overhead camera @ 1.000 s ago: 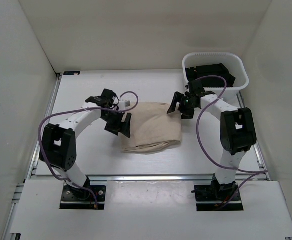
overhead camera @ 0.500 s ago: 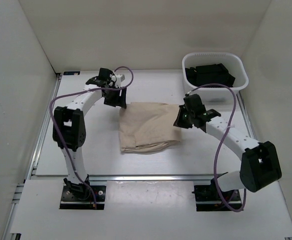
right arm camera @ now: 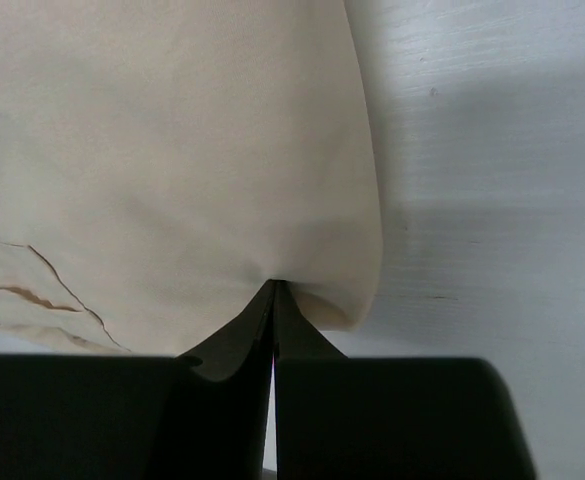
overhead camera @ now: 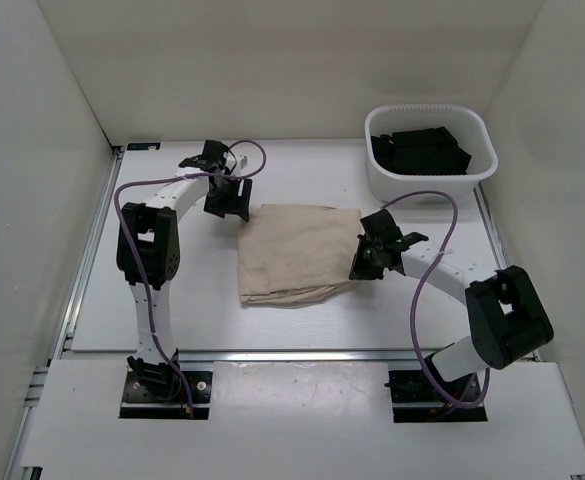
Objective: Fold and stack the trousers
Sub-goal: Fold the trousers
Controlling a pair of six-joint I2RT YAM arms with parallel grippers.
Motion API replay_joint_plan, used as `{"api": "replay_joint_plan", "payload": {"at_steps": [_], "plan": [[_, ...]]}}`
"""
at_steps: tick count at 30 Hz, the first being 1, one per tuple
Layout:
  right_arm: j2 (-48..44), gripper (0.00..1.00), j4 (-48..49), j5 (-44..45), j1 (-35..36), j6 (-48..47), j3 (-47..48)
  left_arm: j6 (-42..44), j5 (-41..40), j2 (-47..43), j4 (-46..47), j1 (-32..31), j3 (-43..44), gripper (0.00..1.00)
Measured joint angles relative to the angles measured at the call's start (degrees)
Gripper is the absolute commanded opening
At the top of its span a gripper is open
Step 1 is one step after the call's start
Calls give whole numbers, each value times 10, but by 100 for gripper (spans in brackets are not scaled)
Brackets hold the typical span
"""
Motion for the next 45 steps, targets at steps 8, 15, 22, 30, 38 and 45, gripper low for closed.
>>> {"api": "replay_joint_plan", "payload": {"at_steps": [8,15,22,30,38,45], "plan": [[-42,99,-163,13,-18,-29,141,1,-41,-62,-33,17,24,100],[-102,99,-409,84,-108,-59,337,1,-156,-316,-92,85,-3,100],[-220,99,-537,124,-144,-63,319,1,-185,-502,-166,231,-323,100],[-252,99,-562,123,-144,-58,247,2,-171,-597,-201,257,-432,100],[-263,99,-564,122,-144,-58,246,1,-171,-601,-198,257,-424,100],[-264,99,-565,122,-144,-58,246,1,-169,-600,-198,257,-417,100]]}}
